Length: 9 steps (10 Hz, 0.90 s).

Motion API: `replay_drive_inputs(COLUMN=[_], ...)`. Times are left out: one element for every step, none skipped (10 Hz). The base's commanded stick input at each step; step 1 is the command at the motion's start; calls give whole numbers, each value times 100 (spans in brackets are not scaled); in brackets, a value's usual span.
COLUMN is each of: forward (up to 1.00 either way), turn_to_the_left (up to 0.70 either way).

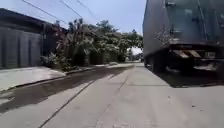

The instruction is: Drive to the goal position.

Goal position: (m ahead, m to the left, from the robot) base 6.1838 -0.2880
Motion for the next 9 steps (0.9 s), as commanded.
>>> replay_drive_inputs(forward=[70,70,70,70,70,70,70,70,70], turn_to_the_left=[0,0,0,0,0,0,0,0,-12])
